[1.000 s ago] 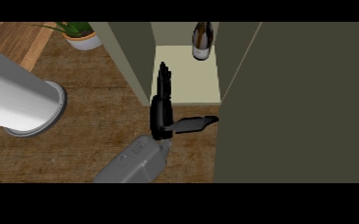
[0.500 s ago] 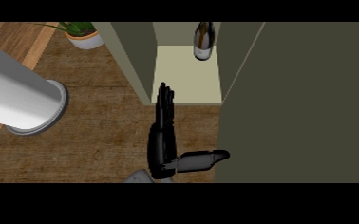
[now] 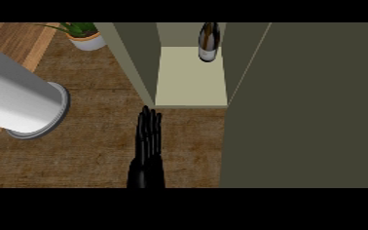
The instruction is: Pick up the wine, place it into the cabinet and close the cabinet
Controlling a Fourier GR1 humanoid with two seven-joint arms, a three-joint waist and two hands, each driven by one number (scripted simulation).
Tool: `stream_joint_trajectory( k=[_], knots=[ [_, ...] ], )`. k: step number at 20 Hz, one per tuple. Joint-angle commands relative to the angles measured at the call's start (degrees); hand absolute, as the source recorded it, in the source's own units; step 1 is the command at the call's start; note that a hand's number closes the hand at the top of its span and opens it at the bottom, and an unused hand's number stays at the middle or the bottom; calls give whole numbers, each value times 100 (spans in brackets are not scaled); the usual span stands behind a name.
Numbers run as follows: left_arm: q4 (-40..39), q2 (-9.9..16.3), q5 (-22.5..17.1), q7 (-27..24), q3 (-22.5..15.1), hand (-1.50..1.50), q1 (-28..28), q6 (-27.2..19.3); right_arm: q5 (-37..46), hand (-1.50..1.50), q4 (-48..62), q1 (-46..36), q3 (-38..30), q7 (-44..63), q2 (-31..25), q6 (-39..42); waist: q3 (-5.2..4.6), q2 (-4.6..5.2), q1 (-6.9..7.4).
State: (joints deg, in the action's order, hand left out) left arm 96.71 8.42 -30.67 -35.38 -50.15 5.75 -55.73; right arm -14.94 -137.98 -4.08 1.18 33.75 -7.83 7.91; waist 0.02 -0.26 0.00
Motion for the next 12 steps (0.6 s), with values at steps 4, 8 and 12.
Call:
stream_joint_trajectory(
  k=[4,8,12],
  knots=[
    [1226,795,338,-116,-587,-150,-1070,142,-749,-150,-466,208,-21,295,-2,214,-2,-2,23],
    [1326,1135,278,-34,-282,-150,-1092,410,-1269,150,-747,720,-136,365,-251,700,2,2,-36],
    [2073,1785,380,151,-394,-150,-1337,664,-533,150,-347,580,319,-73,-42,863,1,7,5]
  ],
)
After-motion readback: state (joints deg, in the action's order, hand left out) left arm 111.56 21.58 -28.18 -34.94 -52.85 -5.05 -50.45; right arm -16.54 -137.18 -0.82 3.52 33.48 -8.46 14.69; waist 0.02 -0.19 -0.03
